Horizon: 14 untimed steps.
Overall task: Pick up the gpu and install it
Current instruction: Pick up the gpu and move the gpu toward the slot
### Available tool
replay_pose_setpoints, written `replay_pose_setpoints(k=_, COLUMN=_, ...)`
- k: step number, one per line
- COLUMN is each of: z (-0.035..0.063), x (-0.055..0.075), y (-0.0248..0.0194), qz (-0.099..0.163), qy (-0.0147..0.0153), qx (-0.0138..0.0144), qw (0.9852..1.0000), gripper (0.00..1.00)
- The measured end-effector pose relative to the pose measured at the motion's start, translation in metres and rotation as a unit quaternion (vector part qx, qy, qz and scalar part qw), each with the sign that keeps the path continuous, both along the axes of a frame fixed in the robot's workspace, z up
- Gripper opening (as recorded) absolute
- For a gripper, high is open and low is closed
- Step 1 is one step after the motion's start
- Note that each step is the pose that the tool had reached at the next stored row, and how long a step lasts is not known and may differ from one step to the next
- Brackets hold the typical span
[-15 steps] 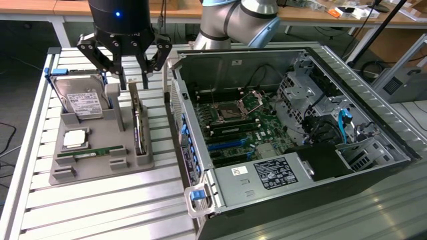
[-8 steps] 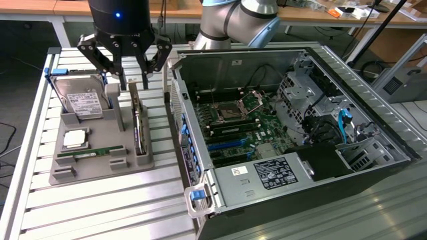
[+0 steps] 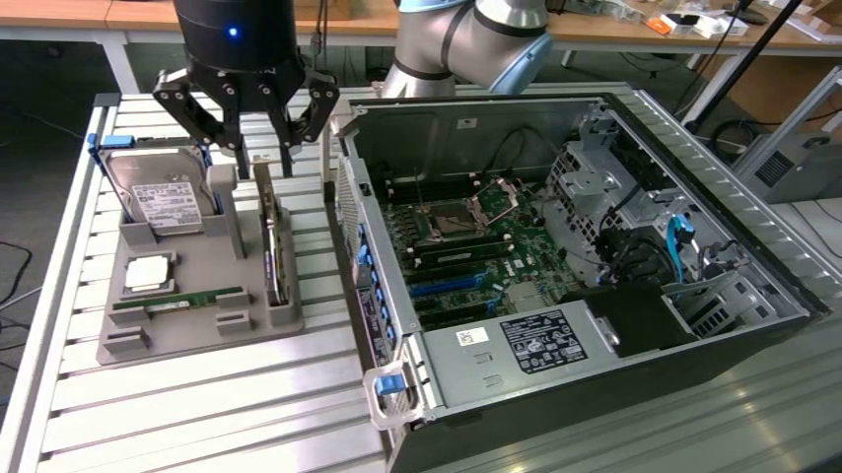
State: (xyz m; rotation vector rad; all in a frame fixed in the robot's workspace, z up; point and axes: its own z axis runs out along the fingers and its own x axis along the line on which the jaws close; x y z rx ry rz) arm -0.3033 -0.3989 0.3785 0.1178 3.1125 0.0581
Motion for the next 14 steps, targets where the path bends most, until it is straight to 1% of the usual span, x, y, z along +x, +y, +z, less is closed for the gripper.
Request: replay_pose_setpoints(k=14, z=-0.0029, x=0.0000, y=0.0000, qz=0.000, qy=0.0000, qx=0.0000, qw=1.0000, gripper=0.44)
